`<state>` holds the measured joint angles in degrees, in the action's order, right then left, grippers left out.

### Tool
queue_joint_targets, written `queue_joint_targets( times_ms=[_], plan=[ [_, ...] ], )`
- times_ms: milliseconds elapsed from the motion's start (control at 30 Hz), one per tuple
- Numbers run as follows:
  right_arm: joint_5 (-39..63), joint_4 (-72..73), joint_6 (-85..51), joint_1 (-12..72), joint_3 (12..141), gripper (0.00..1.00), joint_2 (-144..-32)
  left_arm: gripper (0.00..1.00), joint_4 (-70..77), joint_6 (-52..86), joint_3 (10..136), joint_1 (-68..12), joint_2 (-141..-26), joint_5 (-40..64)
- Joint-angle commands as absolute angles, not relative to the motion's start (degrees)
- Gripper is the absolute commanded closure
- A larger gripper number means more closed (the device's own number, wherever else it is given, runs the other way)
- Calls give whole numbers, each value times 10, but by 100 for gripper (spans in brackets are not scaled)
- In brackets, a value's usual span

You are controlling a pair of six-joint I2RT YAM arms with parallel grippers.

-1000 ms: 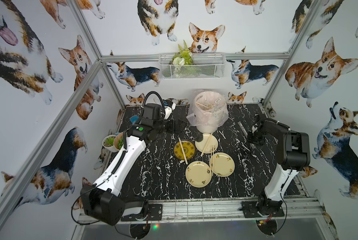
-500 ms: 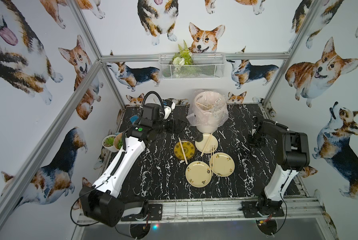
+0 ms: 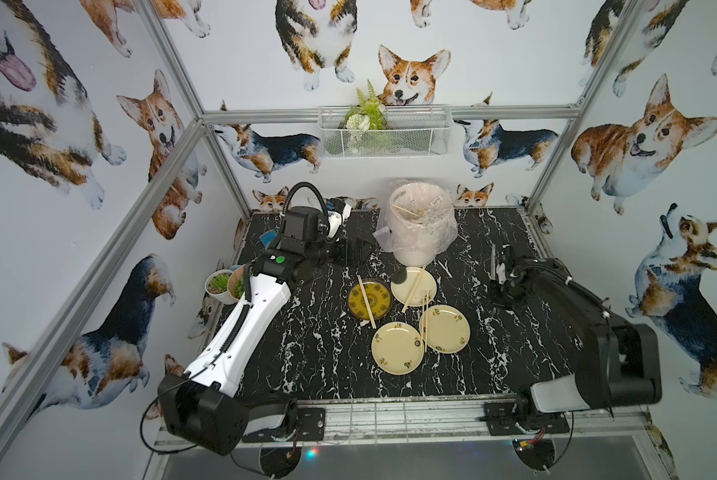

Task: Remove the packaging of disposable chopsticks
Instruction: Pick up the disposable chopsticks from the center of the board.

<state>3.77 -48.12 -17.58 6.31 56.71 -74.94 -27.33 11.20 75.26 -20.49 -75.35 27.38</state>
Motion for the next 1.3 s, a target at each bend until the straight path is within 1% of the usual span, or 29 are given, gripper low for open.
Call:
queue_joint_targets(
  times_ms=[0, 67, 267, 400, 500, 567, 667, 733, 800, 933, 1033, 1100, 1133, 1167, 1233, 1267],
  plan=[
    [50, -476, -196, 64, 561, 100, -648, 0, -231, 145, 756, -213, -760, 328],
    [52, -475, -203, 64, 564, 100, -574, 0, -216, 162, 760, -225, -761, 336],
    [109, -457, -221, 67, 579, 100, -449, 0, -150, 234, 770, -265, -754, 373],
    [204, -373, -229, 68, 574, 100, -371, 0, -74, 285, 775, -308, -751, 403],
    [283, -295, -247, 69, 573, 100, -343, 0, -46, 308, 791, -344, -765, 409],
    [345, -234, -270, 70, 567, 100, -341, 0, -21, 332, 803, -363, -780, 420],
    [435, -144, -314, 73, 557, 100, -360, 0, 60, 371, 811, -389, -798, 456],
    [473, -104, -337, 91, 555, 100, -383, 0, 100, 381, 823, -404, -805, 466],
    [485, -95, -325, 131, 564, 100, -401, 0, 99, 360, 846, -416, -812, 472],
    [498, -113, -271, 237, 583, 100, -450, 0, 44, 303, 889, -421, -825, 453],
    [532, -88, -275, 290, 587, 100, -488, 1, 24, 267, 899, -422, -830, 450],
    [531, -71, -281, 304, 582, 100, -495, 7, 9, 258, 902, -418, -831, 452],
    [538, -56, -291, 309, 578, 100, -501, 12, 6, 258, 901, -415, -829, 458],
    [553, -34, -306, 309, 574, 100, -508, 20, 13, 261, 895, -411, -825, 463],
    [574, -14, -322, 309, 570, 100, -519, 28, 31, 272, 880, -405, -816, 463],
    [580, -12, -324, 309, 570, 100, -524, 38, 43, 278, 872, -401, -811, 464]
  ],
)
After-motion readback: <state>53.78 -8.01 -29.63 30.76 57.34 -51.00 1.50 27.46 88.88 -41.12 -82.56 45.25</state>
